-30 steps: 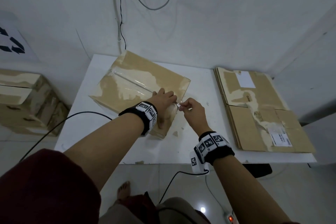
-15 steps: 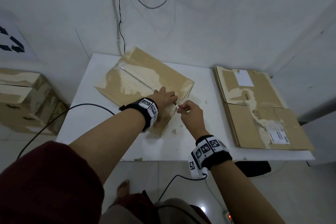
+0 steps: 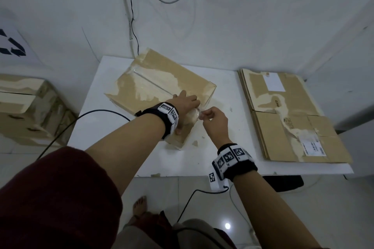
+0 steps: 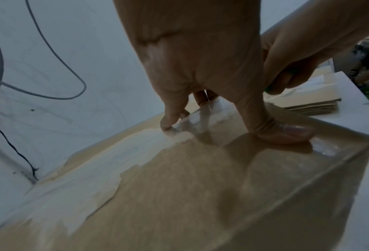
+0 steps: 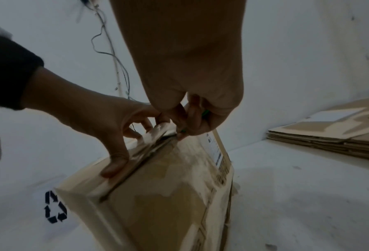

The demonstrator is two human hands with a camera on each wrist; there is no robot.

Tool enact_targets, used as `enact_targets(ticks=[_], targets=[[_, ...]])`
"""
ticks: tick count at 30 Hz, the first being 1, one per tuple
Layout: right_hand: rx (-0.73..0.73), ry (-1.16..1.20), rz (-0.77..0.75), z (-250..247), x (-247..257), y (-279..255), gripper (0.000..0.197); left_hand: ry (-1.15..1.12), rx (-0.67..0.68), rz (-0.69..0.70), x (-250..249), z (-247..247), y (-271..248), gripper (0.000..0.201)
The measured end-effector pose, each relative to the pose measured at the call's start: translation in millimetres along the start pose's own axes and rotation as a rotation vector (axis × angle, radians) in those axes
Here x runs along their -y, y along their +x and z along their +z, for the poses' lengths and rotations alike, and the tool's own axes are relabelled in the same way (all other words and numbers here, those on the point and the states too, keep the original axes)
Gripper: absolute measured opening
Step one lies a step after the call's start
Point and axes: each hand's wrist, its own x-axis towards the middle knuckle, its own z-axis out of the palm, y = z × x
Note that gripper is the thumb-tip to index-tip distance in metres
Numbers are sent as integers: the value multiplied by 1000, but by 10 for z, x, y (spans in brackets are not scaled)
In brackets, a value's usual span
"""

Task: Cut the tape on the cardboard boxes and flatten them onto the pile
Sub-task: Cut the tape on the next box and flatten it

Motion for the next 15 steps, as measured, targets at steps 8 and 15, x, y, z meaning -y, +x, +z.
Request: enact_targets(ticks=[8, 15], targets=[[-109, 61, 78, 15, -247, -79, 5, -83, -73, 49, 140, -37, 200, 104], [-180, 4, -121, -135, 8, 637, 18, -61, -37, 143, 298, -138, 299, 102]])
